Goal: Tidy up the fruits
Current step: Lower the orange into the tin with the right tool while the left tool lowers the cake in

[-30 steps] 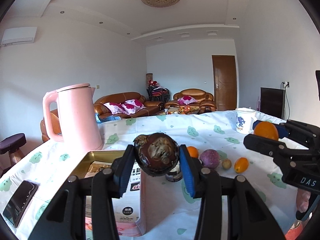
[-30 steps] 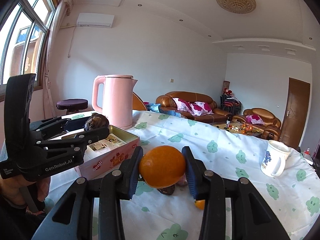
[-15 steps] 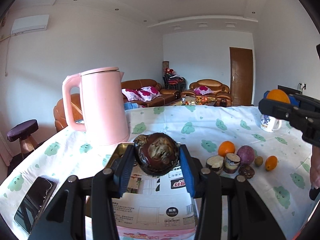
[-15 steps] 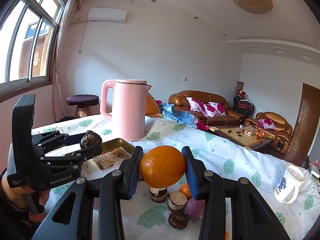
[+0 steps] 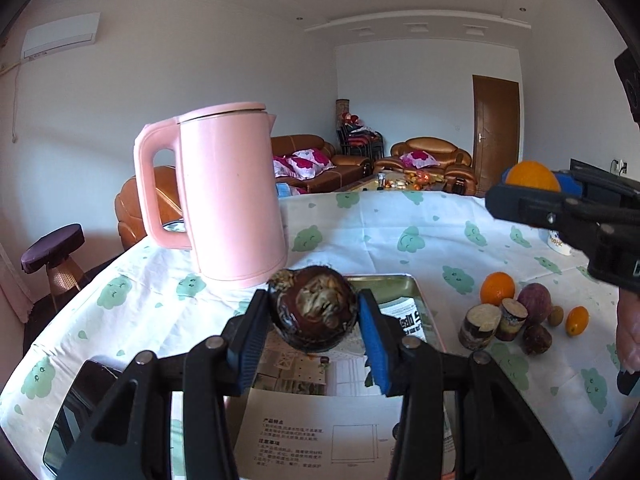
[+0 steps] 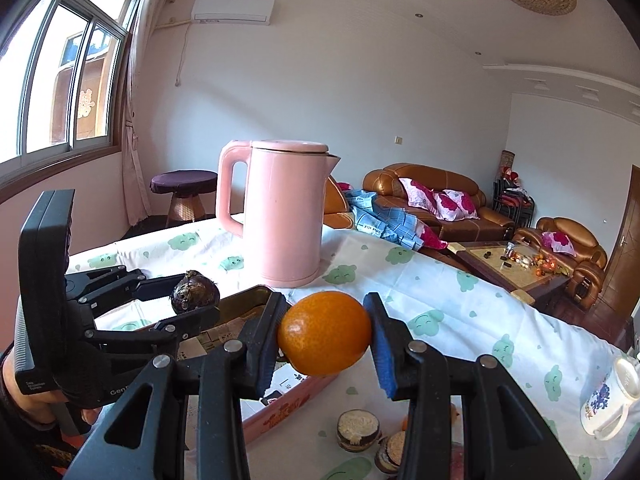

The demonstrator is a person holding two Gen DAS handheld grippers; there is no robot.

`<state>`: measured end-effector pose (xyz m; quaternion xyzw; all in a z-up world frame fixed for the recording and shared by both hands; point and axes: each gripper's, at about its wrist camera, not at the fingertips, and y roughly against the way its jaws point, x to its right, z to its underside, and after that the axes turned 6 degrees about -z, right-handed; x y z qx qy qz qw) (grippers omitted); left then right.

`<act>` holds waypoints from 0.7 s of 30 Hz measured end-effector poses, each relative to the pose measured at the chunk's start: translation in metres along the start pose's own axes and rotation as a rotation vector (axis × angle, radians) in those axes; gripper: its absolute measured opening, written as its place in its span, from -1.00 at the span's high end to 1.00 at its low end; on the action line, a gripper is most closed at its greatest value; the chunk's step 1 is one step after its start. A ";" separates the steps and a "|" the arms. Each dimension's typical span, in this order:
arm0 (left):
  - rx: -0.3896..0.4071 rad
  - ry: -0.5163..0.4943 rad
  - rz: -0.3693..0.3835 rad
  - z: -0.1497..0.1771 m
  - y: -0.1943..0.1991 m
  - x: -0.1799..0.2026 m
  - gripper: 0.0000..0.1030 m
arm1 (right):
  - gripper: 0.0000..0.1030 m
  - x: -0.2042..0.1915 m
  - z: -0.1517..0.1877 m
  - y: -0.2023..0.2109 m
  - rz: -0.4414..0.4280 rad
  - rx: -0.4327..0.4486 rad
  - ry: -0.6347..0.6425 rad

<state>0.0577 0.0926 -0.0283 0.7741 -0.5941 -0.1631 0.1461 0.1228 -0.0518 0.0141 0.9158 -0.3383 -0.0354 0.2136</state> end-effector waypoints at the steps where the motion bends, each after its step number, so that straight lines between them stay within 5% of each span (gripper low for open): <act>1: -0.008 0.000 -0.001 0.000 -0.002 -0.001 0.10 | 0.18 -0.002 0.001 -0.006 -0.009 -0.011 -0.004; 21: -0.111 -0.012 -0.016 0.012 -0.027 -0.018 0.10 | 0.18 -0.023 0.027 -0.077 -0.073 -0.143 -0.058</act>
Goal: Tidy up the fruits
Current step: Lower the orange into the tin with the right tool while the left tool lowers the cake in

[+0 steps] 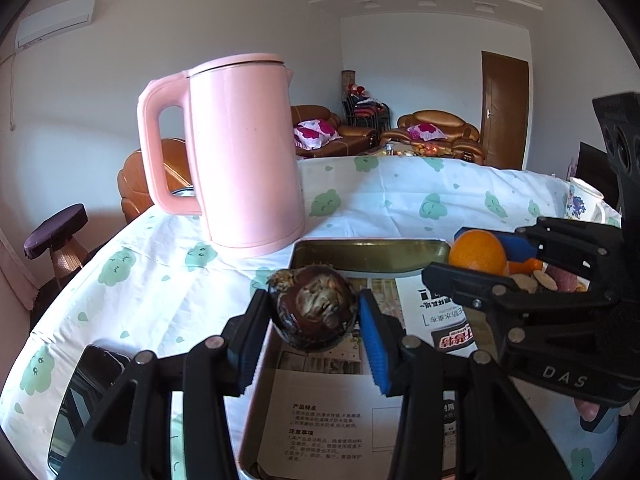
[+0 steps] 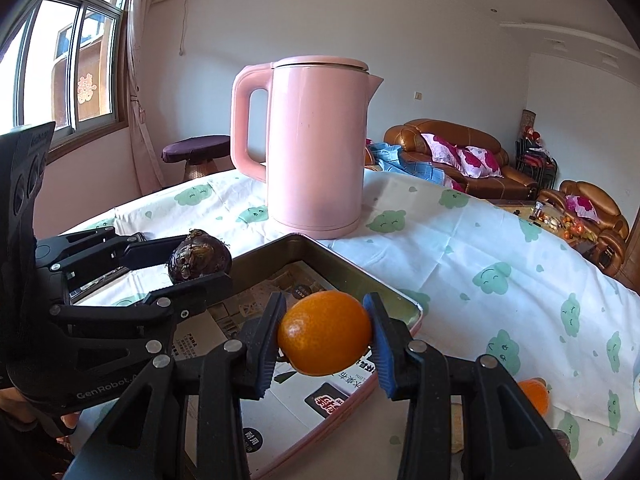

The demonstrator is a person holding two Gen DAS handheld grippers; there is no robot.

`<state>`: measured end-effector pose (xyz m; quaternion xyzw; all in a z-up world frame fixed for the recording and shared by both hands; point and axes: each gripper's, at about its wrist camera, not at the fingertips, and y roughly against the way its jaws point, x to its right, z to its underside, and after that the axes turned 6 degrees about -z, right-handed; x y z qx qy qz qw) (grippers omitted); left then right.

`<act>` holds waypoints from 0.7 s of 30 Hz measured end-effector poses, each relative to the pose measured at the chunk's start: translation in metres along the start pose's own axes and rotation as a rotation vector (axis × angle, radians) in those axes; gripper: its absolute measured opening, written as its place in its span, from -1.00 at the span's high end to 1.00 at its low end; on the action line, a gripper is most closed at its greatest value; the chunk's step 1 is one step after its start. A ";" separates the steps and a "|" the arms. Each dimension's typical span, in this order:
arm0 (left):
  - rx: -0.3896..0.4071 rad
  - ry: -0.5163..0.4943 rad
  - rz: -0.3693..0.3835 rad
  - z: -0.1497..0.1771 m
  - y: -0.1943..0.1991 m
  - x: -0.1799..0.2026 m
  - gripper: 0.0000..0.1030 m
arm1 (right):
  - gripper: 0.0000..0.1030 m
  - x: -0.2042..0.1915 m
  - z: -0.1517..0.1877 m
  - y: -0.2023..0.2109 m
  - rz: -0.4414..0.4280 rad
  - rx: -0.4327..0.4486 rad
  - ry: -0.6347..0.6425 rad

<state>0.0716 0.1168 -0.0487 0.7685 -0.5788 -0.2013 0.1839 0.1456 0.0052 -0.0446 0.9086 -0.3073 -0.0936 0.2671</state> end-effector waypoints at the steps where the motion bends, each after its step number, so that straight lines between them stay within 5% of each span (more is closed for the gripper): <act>1: -0.004 -0.004 -0.002 0.000 -0.001 0.000 0.10 | 0.18 0.001 0.001 -0.001 -0.001 -0.003 -0.004; 21: -0.072 -0.025 -0.008 0.001 -0.016 0.002 0.10 | 0.18 -0.002 0.008 -0.019 -0.015 -0.066 -0.005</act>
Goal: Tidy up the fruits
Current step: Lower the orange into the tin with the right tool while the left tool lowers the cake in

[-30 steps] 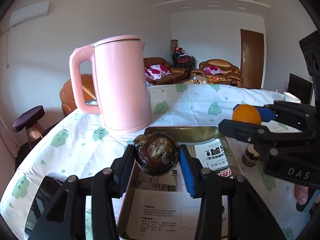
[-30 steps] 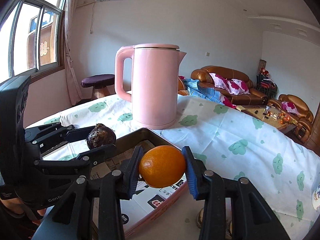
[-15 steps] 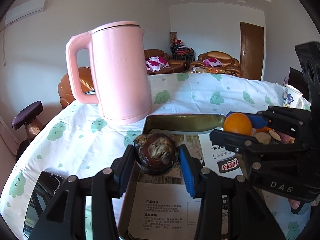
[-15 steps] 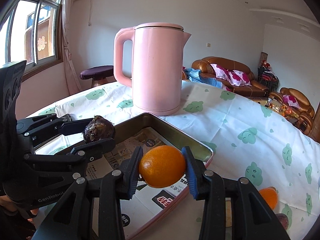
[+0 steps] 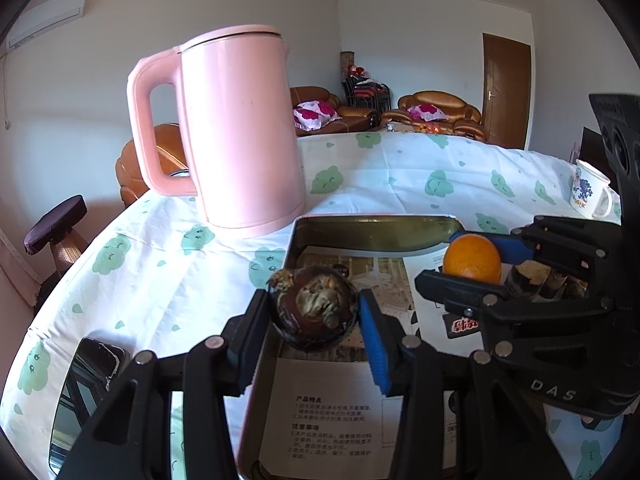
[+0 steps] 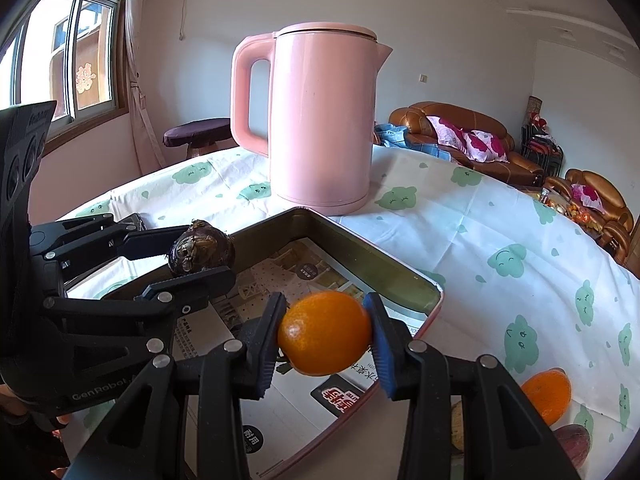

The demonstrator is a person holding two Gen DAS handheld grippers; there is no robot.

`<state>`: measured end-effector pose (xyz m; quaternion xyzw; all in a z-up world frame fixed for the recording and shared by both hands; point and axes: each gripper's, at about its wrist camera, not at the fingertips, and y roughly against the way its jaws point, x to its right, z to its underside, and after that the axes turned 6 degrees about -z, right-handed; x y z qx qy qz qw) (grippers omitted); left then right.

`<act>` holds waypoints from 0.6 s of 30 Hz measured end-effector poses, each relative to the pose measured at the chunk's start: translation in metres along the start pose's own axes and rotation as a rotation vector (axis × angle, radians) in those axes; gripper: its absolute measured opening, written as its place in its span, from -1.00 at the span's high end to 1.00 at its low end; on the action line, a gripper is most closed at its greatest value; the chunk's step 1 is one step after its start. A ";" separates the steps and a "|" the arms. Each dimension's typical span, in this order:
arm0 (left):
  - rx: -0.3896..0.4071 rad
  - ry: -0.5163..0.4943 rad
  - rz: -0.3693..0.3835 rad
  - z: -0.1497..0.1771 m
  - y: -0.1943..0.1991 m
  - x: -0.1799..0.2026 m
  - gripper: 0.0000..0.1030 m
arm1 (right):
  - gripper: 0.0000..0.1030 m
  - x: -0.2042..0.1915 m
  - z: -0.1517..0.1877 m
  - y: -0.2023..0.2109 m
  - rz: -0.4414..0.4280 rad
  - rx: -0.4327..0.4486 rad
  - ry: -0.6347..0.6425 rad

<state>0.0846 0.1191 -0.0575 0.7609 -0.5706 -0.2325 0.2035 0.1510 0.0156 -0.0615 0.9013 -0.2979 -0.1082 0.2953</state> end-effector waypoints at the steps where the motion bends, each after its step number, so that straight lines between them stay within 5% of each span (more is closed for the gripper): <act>1: -0.003 0.000 -0.001 0.000 0.000 0.000 0.10 | 0.18 0.000 0.000 -0.001 -0.001 -0.003 0.000; 11: 0.004 0.015 -0.014 0.001 0.000 -0.004 0.10 | 0.15 -0.009 0.003 -0.006 -0.021 -0.026 0.034; 18: 0.027 0.039 -0.029 0.004 0.010 -0.007 -0.04 | -0.13 -0.005 0.004 0.001 -0.001 -0.008 0.017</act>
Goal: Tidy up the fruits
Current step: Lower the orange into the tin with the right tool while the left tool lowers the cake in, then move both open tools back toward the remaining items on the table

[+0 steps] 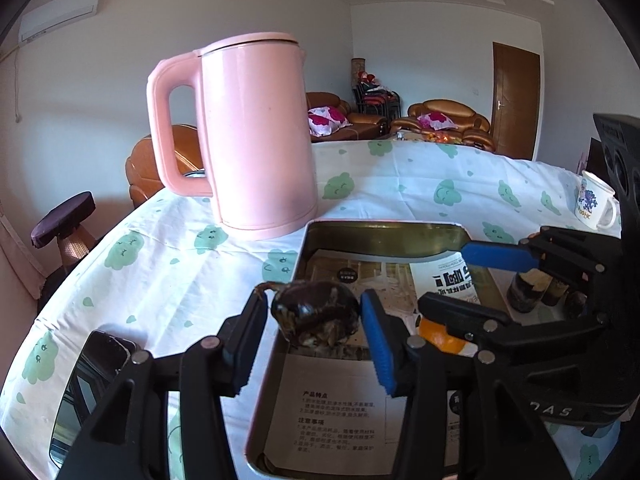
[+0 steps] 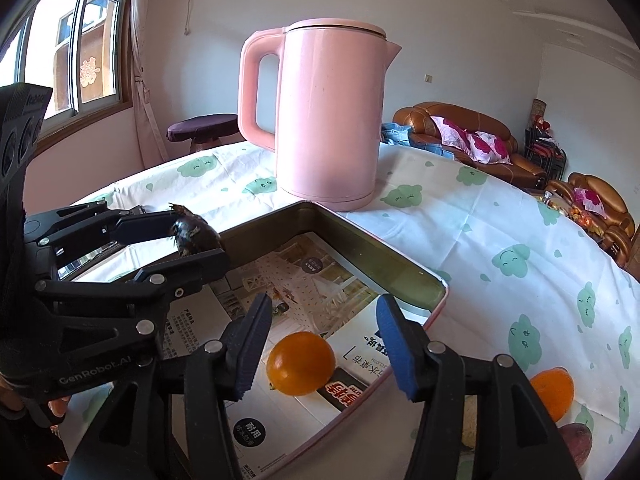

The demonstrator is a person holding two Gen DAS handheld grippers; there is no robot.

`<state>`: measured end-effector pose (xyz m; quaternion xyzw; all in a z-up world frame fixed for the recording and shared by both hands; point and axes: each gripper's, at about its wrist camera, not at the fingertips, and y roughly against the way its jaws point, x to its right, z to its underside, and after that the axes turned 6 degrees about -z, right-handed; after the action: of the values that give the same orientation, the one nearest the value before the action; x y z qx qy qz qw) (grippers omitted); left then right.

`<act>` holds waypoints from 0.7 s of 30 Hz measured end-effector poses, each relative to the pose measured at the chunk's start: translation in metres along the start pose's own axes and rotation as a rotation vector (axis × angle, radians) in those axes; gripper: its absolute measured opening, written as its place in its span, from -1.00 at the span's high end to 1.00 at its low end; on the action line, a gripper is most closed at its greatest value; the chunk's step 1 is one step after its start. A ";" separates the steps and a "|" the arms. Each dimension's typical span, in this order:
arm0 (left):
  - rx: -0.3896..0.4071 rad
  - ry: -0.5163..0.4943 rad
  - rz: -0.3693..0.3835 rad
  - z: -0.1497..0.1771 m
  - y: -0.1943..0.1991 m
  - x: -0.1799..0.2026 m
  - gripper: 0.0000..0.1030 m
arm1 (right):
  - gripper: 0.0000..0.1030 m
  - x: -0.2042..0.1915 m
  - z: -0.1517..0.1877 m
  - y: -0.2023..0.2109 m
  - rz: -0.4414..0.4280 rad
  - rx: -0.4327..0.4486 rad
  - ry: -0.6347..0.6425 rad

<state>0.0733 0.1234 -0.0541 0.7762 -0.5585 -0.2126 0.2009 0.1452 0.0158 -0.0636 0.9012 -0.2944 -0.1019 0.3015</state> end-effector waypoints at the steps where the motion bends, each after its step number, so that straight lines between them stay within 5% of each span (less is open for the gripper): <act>1: 0.009 0.007 -0.005 0.000 0.003 -0.001 -0.15 | -0.17 0.000 0.000 0.003 0.009 -0.001 -0.001; 7: 0.104 0.038 0.019 -0.002 0.032 0.001 -0.87 | -0.34 0.005 0.010 0.042 0.116 0.034 0.014; 21: 0.150 -0.053 0.149 0.002 0.057 0.069 -0.88 | -0.35 0.068 0.077 0.123 0.292 0.013 -0.176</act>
<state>0.0472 0.0407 -0.0316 0.7395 -0.6341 -0.1752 0.1427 0.1141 -0.1407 -0.0512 0.8384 -0.4480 -0.1339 0.2801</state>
